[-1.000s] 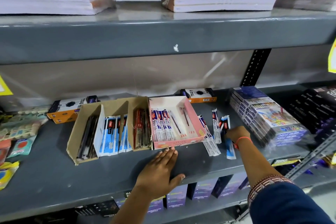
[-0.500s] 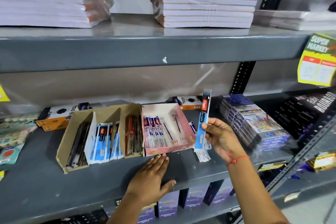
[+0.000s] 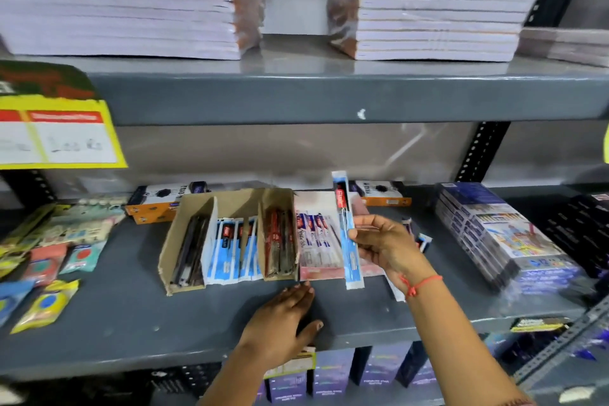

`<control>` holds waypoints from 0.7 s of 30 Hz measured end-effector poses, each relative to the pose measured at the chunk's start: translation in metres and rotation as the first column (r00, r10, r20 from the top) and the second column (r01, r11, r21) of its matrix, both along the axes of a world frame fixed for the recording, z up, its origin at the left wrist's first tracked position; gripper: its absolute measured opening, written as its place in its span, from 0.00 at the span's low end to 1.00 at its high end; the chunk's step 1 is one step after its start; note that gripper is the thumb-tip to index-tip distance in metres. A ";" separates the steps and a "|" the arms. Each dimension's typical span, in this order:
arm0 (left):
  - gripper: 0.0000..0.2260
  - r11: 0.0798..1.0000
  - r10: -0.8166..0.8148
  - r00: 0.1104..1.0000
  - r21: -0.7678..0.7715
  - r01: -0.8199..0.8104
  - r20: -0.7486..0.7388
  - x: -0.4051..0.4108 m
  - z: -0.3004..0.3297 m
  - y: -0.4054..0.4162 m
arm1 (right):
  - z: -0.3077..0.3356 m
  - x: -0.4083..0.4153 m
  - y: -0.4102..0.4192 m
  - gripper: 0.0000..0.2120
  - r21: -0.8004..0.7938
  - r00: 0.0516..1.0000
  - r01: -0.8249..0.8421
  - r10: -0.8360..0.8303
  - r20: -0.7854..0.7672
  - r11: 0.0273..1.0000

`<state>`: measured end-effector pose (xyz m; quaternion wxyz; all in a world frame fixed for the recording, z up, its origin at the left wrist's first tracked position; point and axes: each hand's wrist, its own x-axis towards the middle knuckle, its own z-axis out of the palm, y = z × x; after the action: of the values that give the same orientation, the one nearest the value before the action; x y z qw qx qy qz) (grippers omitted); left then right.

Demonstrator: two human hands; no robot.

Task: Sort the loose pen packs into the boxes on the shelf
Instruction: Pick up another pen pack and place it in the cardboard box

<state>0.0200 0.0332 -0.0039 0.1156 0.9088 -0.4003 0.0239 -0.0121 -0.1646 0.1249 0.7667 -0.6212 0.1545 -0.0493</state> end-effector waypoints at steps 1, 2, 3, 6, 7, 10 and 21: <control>0.28 1.000 0.031 1.000 0.000 -0.031 -0.006 0.002 0.001 0.014 | 0.002 0.008 0.013 0.11 -0.034 1.000 -0.023 0.023 -0.020 0.999; 0.28 0.998 0.059 0.998 0.001 -0.059 -0.019 0.003 0.001 0.027 | 0.003 0.017 0.026 0.12 -0.070 0.998 -0.043 0.040 -0.039 0.997; 0.28 0.996 0.087 0.996 -0.007 -0.087 -0.032 0.006 0.000 0.043 | 0.004 0.026 0.041 0.13 -0.115 0.997 -0.066 0.060 -0.054 0.991; 0.27 0.984 0.173 0.985 -0.035 -0.174 -0.026 0.005 0.003 0.087 | 0.004 0.055 0.087 0.17 -0.245 0.990 -0.128 0.111 -0.083 0.961; 0.27 0.981 0.187 0.982 -0.044 -0.187 0.005 0.004 0.007 0.099 | 0.002 0.064 0.101 0.18 -0.297 0.988 -0.145 0.124 -0.089 0.944; 0.22 0.958 0.282 0.947 -0.108 -0.267 0.157 0.002 0.012 0.138 | -0.009 0.089 0.142 0.17 -0.506 0.985 -0.171 0.135 -0.107 0.845; 0.27 0.905 0.419 0.898 -0.144 -0.400 0.138 0.013 0.002 0.174 | -0.042 0.130 0.195 0.17 -0.866 0.923 -0.354 -0.019 -0.385 0.354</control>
<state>0.0327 0.2076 -0.0023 0.1252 0.9595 -0.2062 0.1456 0.1182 0.0305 0.0825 0.2501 -0.9531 0.1603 0.0574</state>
